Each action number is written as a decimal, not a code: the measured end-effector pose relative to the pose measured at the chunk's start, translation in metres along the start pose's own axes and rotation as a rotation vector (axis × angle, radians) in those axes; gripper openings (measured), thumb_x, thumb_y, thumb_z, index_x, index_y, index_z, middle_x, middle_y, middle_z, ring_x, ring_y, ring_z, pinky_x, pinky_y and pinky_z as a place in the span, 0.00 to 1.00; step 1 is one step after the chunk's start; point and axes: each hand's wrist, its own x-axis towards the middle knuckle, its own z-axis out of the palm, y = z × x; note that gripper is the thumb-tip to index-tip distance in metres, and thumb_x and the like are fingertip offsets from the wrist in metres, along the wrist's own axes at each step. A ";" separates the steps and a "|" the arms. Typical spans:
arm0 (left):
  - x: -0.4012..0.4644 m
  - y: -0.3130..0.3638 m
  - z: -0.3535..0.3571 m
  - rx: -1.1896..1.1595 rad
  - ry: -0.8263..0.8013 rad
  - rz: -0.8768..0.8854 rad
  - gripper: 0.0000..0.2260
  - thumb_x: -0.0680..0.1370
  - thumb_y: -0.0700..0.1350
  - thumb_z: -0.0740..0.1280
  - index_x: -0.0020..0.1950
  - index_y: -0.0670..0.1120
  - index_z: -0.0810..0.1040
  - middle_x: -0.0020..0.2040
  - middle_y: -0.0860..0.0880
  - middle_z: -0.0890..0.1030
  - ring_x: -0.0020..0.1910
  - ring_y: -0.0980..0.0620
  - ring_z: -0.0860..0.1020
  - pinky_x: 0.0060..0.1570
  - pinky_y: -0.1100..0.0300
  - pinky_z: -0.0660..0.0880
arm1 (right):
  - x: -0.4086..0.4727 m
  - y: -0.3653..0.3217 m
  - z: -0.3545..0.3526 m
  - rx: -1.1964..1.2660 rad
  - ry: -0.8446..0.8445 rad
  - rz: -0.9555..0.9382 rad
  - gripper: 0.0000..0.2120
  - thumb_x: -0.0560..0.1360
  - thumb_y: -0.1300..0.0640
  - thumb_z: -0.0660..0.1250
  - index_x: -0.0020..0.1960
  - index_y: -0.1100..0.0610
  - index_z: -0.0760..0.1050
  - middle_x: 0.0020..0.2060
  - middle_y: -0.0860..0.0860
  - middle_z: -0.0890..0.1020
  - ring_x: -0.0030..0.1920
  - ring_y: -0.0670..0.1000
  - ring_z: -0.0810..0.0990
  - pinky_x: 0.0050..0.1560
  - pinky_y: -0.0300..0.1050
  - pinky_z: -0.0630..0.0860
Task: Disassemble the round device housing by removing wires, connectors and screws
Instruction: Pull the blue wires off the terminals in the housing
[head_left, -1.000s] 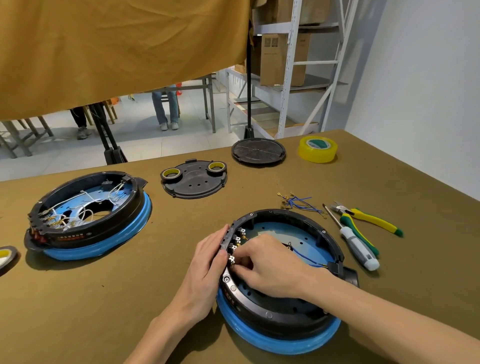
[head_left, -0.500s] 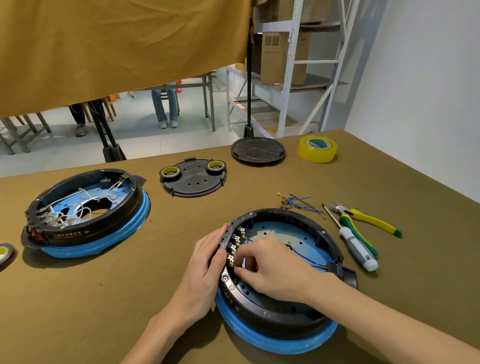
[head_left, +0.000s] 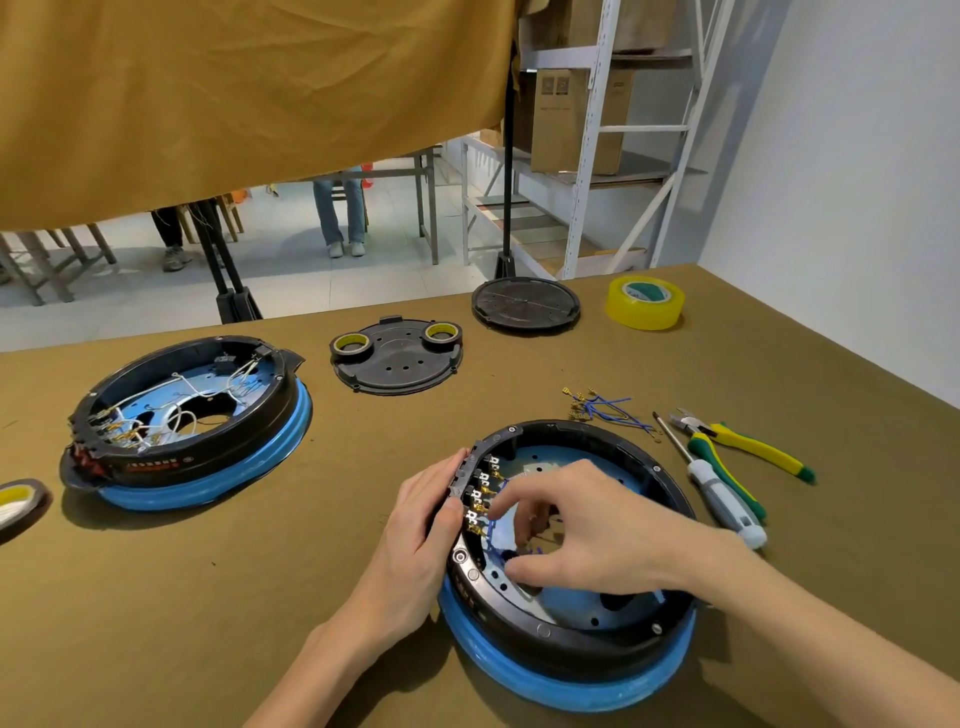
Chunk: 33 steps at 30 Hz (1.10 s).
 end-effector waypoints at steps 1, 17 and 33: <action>0.000 0.000 0.000 0.008 0.001 0.004 0.23 0.81 0.67 0.52 0.76 0.65 0.64 0.72 0.73 0.68 0.77 0.66 0.61 0.69 0.67 0.60 | -0.004 0.003 -0.007 0.013 -0.035 0.013 0.18 0.72 0.43 0.75 0.60 0.43 0.78 0.43 0.41 0.82 0.48 0.42 0.79 0.53 0.36 0.70; 0.000 0.003 0.000 0.000 -0.014 -0.020 0.21 0.80 0.69 0.52 0.73 0.70 0.64 0.69 0.78 0.67 0.75 0.69 0.61 0.69 0.66 0.60 | -0.008 0.018 -0.030 0.327 -0.002 0.037 0.04 0.78 0.54 0.70 0.46 0.53 0.79 0.41 0.56 0.83 0.40 0.55 0.80 0.49 0.62 0.78; -0.001 0.004 0.000 0.021 -0.010 -0.017 0.28 0.80 0.70 0.51 0.77 0.63 0.65 0.71 0.73 0.69 0.75 0.67 0.62 0.71 0.62 0.61 | -0.003 0.024 -0.039 0.268 -0.223 0.067 0.17 0.74 0.41 0.72 0.61 0.42 0.76 0.46 0.46 0.83 0.45 0.48 0.83 0.54 0.53 0.80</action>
